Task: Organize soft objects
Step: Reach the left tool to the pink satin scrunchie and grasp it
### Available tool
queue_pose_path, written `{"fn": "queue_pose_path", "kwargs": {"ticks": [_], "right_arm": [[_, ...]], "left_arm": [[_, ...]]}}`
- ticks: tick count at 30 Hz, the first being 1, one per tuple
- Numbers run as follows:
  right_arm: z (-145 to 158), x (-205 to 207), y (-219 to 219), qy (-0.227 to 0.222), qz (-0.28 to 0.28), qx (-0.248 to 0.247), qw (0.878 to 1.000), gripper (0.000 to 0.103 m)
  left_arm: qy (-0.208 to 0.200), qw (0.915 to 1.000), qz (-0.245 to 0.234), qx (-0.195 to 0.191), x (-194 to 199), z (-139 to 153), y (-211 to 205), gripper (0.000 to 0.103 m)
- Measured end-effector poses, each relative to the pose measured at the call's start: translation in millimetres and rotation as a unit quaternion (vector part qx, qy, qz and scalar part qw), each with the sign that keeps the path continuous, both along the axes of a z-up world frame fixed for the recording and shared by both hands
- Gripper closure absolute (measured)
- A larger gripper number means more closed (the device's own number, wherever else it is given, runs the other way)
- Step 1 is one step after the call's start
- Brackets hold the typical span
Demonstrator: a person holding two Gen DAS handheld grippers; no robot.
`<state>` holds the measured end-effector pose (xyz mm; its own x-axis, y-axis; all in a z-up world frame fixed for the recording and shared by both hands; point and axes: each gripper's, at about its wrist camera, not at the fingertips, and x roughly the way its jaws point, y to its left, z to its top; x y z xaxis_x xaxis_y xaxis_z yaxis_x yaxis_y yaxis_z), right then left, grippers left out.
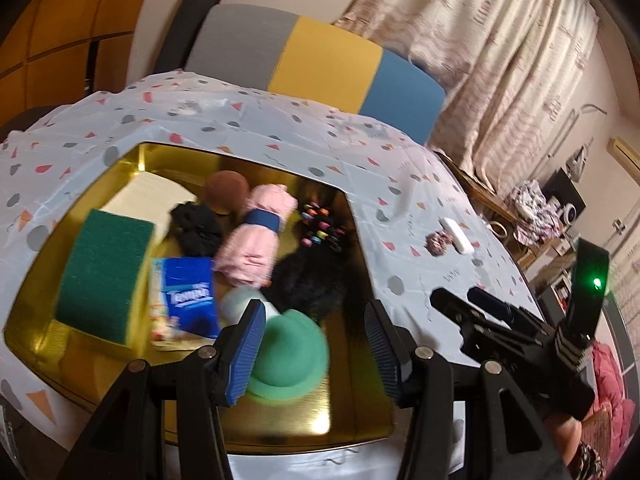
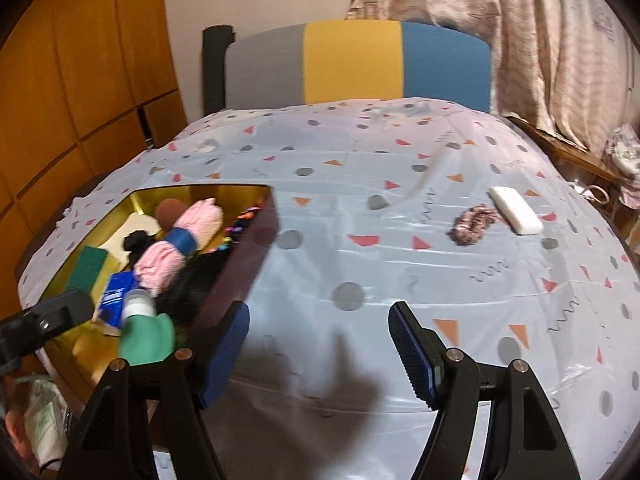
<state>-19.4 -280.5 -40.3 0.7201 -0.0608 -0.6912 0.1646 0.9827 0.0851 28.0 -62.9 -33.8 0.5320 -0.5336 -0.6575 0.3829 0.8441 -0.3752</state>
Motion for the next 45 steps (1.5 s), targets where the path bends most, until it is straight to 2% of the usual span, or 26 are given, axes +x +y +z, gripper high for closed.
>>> {"fn": "queue_pose_path", "kwargs": {"ticks": [10, 17, 22, 25, 29, 33, 35, 38, 45], "right_arm": [[-14.6, -5.3, -56.2, -0.010, -0.054, -0.023, 0.998, 0.029], [-29.8, -11.3, -108.5, -0.012, -0.110, -0.047, 0.993, 0.029], [-43.8, -21.4, -144.1, -0.008, -0.166, -0.040, 0.985, 0.028], [-49.9, -28.8, -159.0, -0.011, -0.193, -0.015, 0.981, 0.028], [-51.7, -37.5, -170.4, -0.023, -0.218, 0.007, 0.976, 0.028], [-53.9, -40.4, -170.4, -0.029, -0.228, 0.006, 0.973, 0.027], [-55.1, -41.6, -171.2, -0.030, -0.234, 0.008, 0.972, 0.025], [-57.5, -42.8, -173.3, -0.030, -0.242, 0.014, 0.970, 0.025], [-57.8, -44.6, -171.4, -0.040, -0.236, 0.013, 0.971, 0.025]], "left_arm": [[-0.012, 0.9980, -0.056, 0.027, -6.4, 14.0, -57.4, 0.051], [-0.016, 0.9939, -0.100, 0.045, -5.4, 25.7, -115.1, 0.051], [-0.026, 0.9885, -0.135, 0.063, 0.0, 31.1, -164.3, 0.048], [-0.032, 0.9849, -0.151, 0.079, 11.5, 30.3, -199.4, 0.041], [-0.027, 0.9785, -0.173, 0.108, 29.3, 19.5, -246.8, 0.040], [-0.013, 0.9727, -0.183, 0.142, 50.2, -0.4, -290.0, 0.040], [-0.005, 0.9712, -0.188, 0.146, 58.6, -8.8, -307.3, 0.040], [-0.013, 0.9662, -0.199, 0.163, 70.5, -20.2, -337.4, 0.040], [-0.013, 0.9579, -0.203, 0.202, 99.8, -53.5, -382.3, 0.040]]}}
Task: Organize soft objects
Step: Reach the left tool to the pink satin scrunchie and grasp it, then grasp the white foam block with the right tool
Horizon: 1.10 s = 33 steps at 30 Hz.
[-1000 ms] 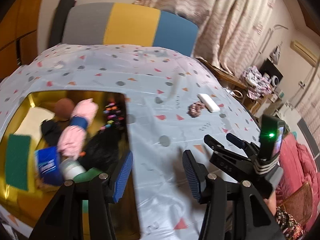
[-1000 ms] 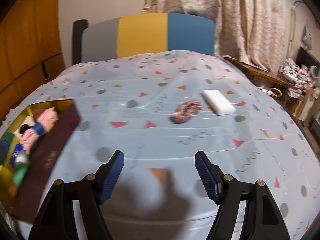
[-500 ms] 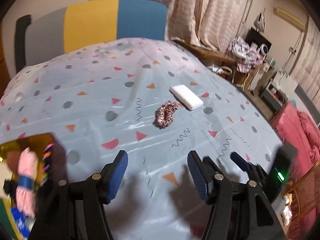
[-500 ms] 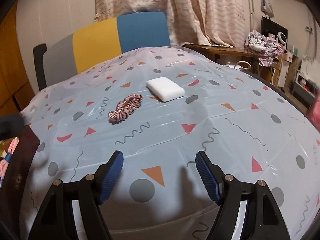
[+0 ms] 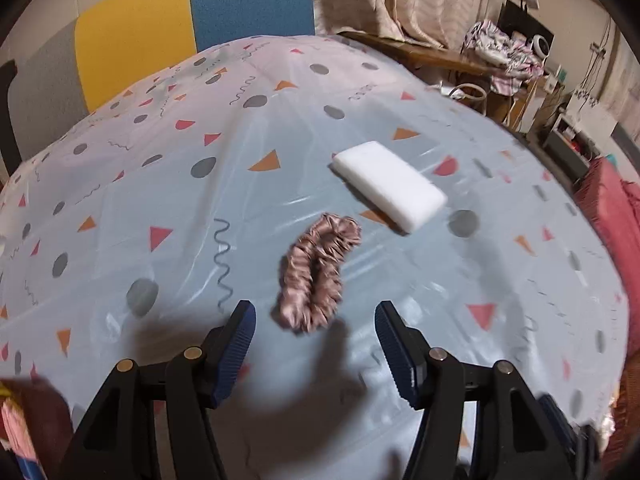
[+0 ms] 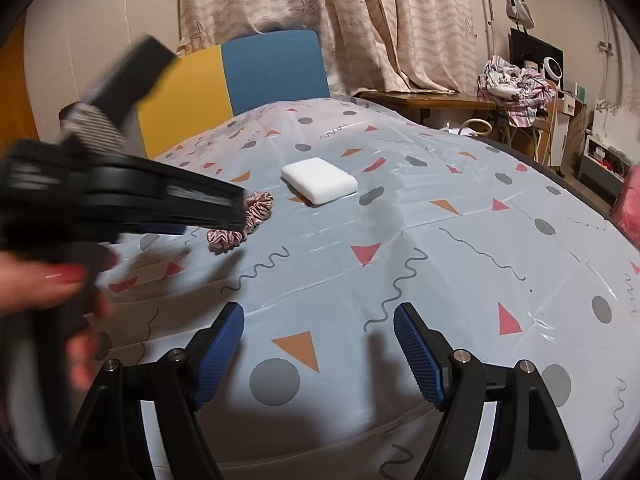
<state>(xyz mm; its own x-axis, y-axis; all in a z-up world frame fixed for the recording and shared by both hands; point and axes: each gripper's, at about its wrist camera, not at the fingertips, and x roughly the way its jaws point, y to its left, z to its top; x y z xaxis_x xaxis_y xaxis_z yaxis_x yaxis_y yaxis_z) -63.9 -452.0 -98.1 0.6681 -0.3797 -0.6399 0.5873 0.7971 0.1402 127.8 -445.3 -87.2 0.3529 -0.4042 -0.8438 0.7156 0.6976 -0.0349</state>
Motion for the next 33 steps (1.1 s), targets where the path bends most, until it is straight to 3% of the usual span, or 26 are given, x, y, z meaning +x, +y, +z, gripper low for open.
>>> {"fn": "queue_pose_path", "kwargs": {"ticks": [2, 7, 10, 14, 26, 30, 33], "right_arm": [[-0.2, 0.3, 1.1, 0.000, 0.002, -0.002, 1.000, 0.025], [-2.9, -1.6, -1.3, -0.001, -0.003, 0.006, 1.000, 0.025], [-5.0, -2.8, -4.1, -0.001, -0.008, 0.013, 1.000, 0.025], [-6.6, -3.1, -6.1, -0.001, -0.010, 0.019, 1.000, 0.025], [-6.7, -2.7, -10.9, 0.002, -0.011, 0.030, 1.000, 0.025], [-8.8, 4.7, -20.5, 0.022, 0.021, 0.069, 0.997, 0.025], [4.4, 15.4, -25.4, 0.042, 0.053, 0.036, 0.997, 0.025]], "left_arm": [[0.006, 1.0000, -0.002, 0.001, 7.5, -9.6, -6.0, 0.040], [-0.022, 0.9996, -0.016, -0.003, 14.1, -20.6, -13.7, 0.041], [-0.012, 0.9998, 0.001, -0.012, 20.3, -24.8, -10.8, 0.066], [-0.015, 0.9994, 0.002, -0.032, 17.1, -26.6, 0.5, 0.075], [-0.016, 0.9960, 0.049, -0.072, -2.3, -29.3, 57.2, 0.076], [-0.010, 0.9953, 0.049, -0.083, -1.9, -30.6, 62.4, 0.076], [-0.008, 0.9945, 0.049, -0.093, -1.9, -31.5, 65.1, 0.076]]}}
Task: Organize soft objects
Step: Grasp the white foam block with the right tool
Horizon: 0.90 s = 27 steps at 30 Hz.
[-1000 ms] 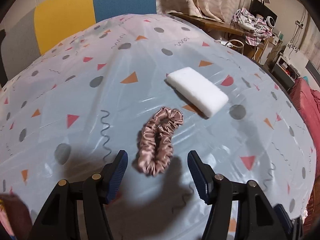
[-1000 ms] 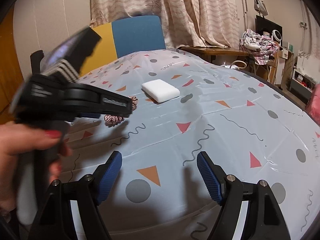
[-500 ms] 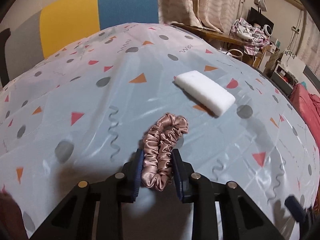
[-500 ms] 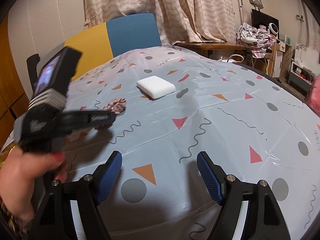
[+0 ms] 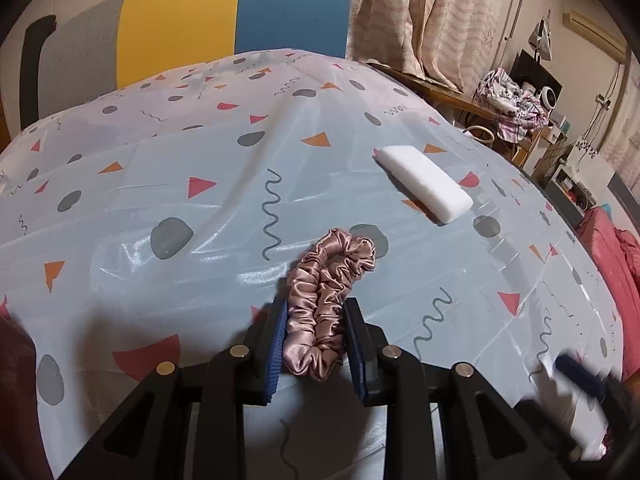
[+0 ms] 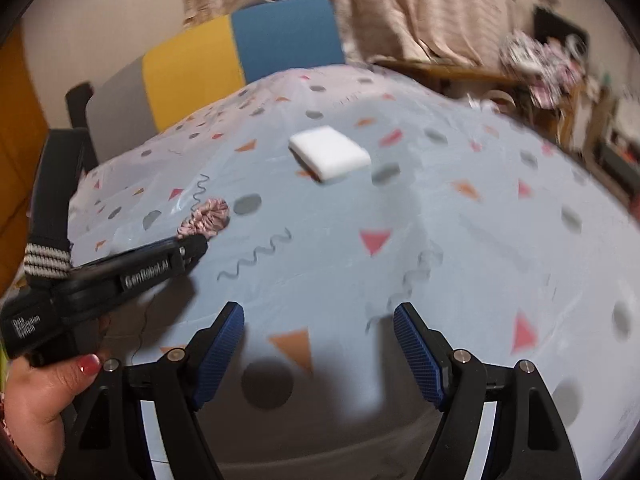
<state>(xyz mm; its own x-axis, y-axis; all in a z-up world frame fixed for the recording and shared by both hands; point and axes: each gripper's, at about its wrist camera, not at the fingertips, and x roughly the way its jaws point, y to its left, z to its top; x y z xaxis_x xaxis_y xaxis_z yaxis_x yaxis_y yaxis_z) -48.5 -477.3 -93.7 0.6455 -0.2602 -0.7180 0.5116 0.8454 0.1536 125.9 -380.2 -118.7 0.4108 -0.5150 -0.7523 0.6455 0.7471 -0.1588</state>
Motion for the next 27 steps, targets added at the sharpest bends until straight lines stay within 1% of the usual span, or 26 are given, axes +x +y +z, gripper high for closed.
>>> {"fn": "queue_pose_path", "kwargs": {"ticks": [3, 5, 6, 9, 11, 13, 15, 18, 21, 24, 27], "right_arm": [[20.8, 19.7, -14.5, 0.001, 0.033, -0.019, 0.999, 0.025], [29.4, 36.3, -26.6, 0.010, 0.036, -0.031, 0.999, 0.020], [33.7, 51.0, -37.9, 0.013, 0.037, -0.035, 0.999, 0.018], [39.1, 81.7, -59.2, 0.007, 0.043, -0.050, 0.998, 0.018], [36.9, 99.7, -69.2, 0.006, 0.055, -0.043, 0.998, 0.018], [27.5, 119.0, -80.7, 0.008, 0.055, -0.037, 0.998, 0.018], [16.9, 134.5, -87.9, 0.025, 0.046, -0.041, 0.998, 0.018], [2.9, 157.9, -94.6, 0.046, 0.058, -0.061, 0.995, 0.018], [-3.9, 170.0, -100.0, 0.052, 0.066, -0.070, 0.994, 0.018], [-11.2, 179.0, -111.2, 0.051, 0.069, -0.042, 0.995, 0.018], [-22.7, 189.9, -117.4, 0.073, 0.073, -0.034, 0.994, 0.020]], "left_arm": [[-0.003, 1.0000, 0.000, 0.001, -0.9, -0.5, -0.6, 0.076], [-0.004, 1.0000, 0.000, 0.000, -1.4, -0.6, -0.6, 0.076], [-0.003, 1.0000, 0.000, -0.001, -1.2, -0.7, 0.0, 0.076], [0.002, 1.0000, 0.000, -0.010, -0.1, -1.2, 3.3, 0.076], [0.004, 0.9999, 0.000, -0.014, 0.4, -1.7, 4.3, 0.076], [0.005, 0.9999, 0.000, -0.016, 0.8, -2.2, 4.7, 0.076], [0.006, 0.9998, 0.000, -0.019, 1.0, -2.8, 5.9, 0.076], [0.008, 0.9997, -0.001, -0.023, 1.4, -3.1, 6.9, 0.076], [0.010, 0.9996, -0.001, -0.027, 2.0, -3.7, 7.5, 0.076], [0.007, 0.9997, -0.002, -0.025, 1.7, -4.0, 6.7, 0.076], [0.006, 0.9996, -0.002, -0.026, 1.9, -4.5, 7.1, 0.076]]}}
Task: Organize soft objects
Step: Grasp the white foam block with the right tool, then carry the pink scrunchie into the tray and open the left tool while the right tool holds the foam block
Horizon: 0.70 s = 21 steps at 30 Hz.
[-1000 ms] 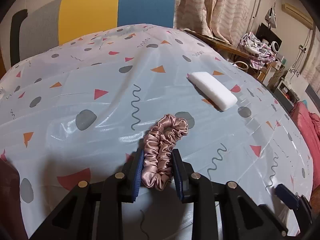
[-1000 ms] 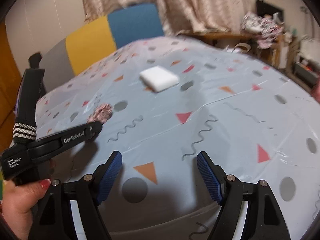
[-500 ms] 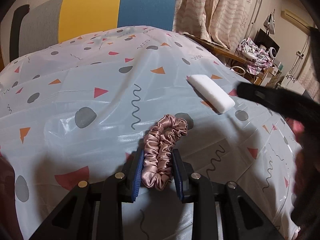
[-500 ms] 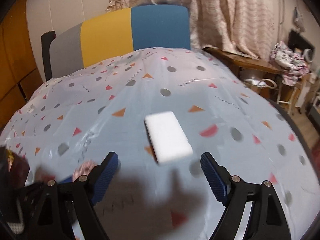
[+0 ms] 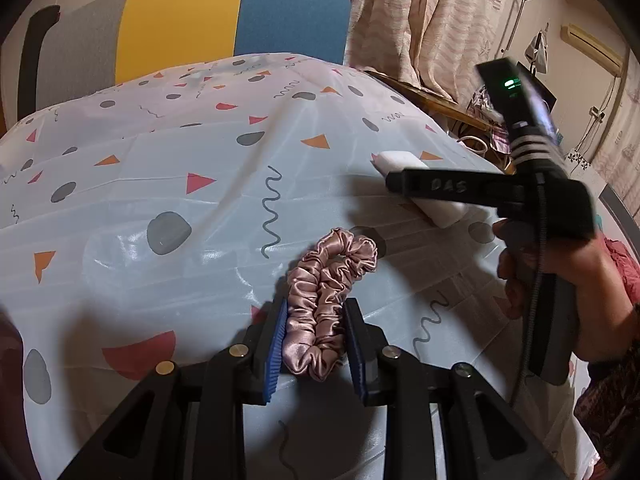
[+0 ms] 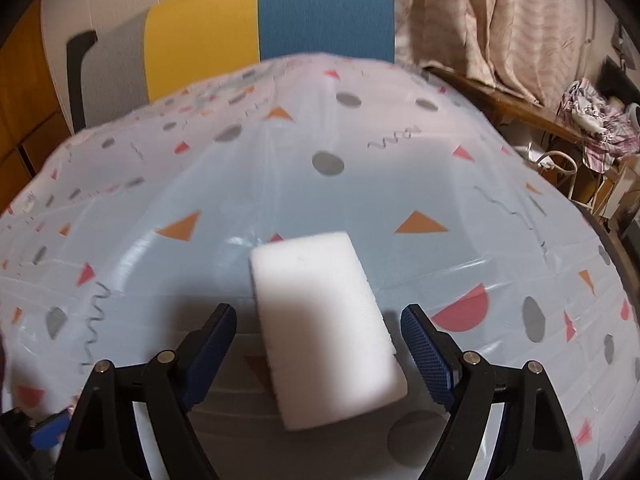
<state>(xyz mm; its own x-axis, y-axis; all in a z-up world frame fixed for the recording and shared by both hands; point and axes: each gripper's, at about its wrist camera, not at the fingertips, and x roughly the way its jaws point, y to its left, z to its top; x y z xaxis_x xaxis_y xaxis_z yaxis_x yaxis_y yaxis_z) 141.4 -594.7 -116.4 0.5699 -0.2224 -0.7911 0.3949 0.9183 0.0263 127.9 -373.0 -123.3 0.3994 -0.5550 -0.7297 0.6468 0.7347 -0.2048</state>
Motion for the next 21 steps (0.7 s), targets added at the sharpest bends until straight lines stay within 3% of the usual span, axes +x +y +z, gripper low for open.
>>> {"fn": "queue_pose_path", "kwargs": {"ticks": [2, 4, 12, 21], "right_arm": [[-6.2, 2.5, -2.0, 0.012, -0.003, -0.007, 1.000, 0.024], [-4.4, -0.2, -5.0, 0.004, -0.014, -0.005, 1.000, 0.042], [18.0, -28.9, 3.4, -0.027, -0.021, 0.021, 0.999, 0.043], [35.8, -105.6, 69.8, -0.055, -0.032, 0.049, 0.997, 0.043]], "left_arm": [[0.001, 1.0000, 0.000, -0.002, 0.2, -0.1, 0.5, 0.076], [0.001, 1.0000, 0.000, -0.002, 0.2, -0.2, 0.7, 0.076], [0.001, 1.0000, 0.000, -0.003, 0.3, -0.1, 1.6, 0.076], [0.005, 1.0000, -0.001, -0.005, 1.5, -0.7, 1.9, 0.076]]}}
